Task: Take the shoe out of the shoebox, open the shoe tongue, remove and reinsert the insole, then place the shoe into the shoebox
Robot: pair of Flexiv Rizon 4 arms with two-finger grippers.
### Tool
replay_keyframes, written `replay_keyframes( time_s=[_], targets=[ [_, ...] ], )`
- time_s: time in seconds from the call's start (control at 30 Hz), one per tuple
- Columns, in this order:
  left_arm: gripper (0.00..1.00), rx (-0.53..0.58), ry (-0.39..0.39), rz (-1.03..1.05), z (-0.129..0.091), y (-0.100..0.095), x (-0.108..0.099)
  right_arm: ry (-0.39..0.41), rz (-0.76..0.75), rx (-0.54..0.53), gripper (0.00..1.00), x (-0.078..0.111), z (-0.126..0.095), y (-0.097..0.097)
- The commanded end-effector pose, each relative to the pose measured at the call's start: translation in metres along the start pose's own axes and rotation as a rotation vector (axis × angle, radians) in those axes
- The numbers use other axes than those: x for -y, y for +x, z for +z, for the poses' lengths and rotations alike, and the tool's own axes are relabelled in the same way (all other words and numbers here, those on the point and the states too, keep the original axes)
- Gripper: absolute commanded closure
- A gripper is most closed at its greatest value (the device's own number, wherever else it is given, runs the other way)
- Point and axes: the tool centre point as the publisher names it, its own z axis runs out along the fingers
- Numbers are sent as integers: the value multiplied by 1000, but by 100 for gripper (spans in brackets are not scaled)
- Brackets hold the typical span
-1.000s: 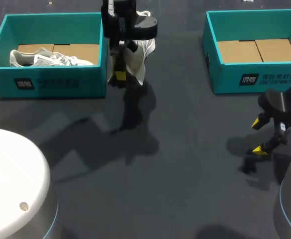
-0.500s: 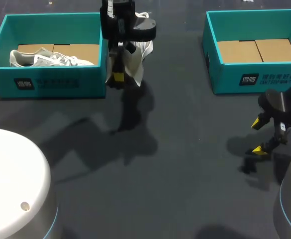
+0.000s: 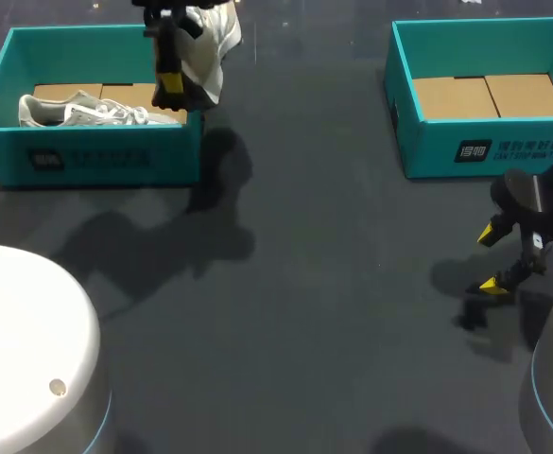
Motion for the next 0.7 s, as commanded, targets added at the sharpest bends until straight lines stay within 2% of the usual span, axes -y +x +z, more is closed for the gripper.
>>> replay_keyframes(
  time_s=[0.03,0.23,0.7],
  targets=[
    [100,6,-14,-12,-14,-22,-30,0,0,3,0,1,0,2],
    [100,22,-39,-50,-16,-54,-73,0,0,3,0,1,0,2],
    [100,21,-18,-108,-22,-133,-170,0,0,3,0,1,0,2]
  ],
)
